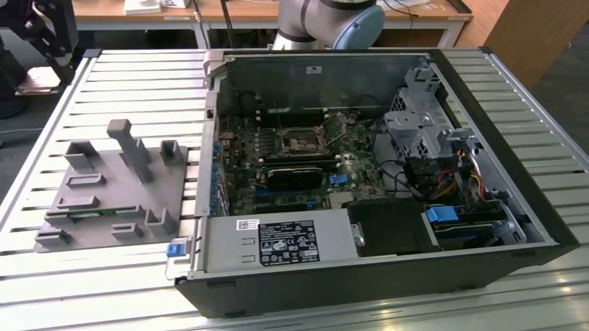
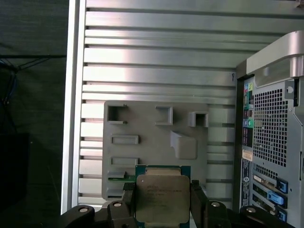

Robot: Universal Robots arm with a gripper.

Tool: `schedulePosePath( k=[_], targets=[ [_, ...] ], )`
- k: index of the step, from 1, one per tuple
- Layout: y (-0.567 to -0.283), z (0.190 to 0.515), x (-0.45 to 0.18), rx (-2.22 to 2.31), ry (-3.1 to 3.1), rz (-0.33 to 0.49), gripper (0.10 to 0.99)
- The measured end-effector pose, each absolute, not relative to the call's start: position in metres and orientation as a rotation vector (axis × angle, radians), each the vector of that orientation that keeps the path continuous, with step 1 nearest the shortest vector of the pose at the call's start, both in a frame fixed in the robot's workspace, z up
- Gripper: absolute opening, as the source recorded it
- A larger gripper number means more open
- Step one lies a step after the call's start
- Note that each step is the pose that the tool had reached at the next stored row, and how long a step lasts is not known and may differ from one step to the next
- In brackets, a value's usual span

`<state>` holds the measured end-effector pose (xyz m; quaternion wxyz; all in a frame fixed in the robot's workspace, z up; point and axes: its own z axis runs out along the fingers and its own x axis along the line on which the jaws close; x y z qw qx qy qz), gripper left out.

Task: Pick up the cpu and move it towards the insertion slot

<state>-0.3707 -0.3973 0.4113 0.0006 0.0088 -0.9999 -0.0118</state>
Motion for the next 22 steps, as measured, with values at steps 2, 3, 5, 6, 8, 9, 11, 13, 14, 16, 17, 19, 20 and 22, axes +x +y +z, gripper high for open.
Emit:
schedulePosePath(
  k=[2,3,5,6,8,9,11,13,14,16,17,19,20,22],
  targets=[
    [-0.397,0.411,-0.368,0.028,-3.140,-0.037,0.541],
    [-0.397,0.411,-0.367,0.028,-3.140,-0.037,0.541],
    [-0.397,0.411,-0.365,0.028,-3.140,-0.037,0.541],
    [-0.397,0.411,-0.364,0.028,-3.140,-0.037,0.541],
    [-0.397,0.411,-0.362,0.028,-3.140,-0.037,0.541],
    [-0.397,0.411,-0.360,0.027,-3.140,-0.037,0.541],
    [-0.397,0.411,-0.358,0.027,-3.140,-0.037,0.541],
    [-0.397,0.411,-0.356,0.028,-3.140,-0.037,0.541],
    [-0.397,0.411,-0.355,0.027,-3.140,-0.037,0.541],
    [-0.397,0.411,-0.353,0.028,-3.140,-0.037,0.541],
    [-0.397,0.411,-0.351,0.028,-3.140,-0.037,0.541],
    [-0.397,0.411,-0.349,0.028,-3.140,-0.037,0.541],
    [-0.397,0.411,-0.348,0.028,-3.140,-0.037,0.541],
    [-0.397,0.411,-0.346,0.028,-3.140,-0.037,0.541]
  ],
)
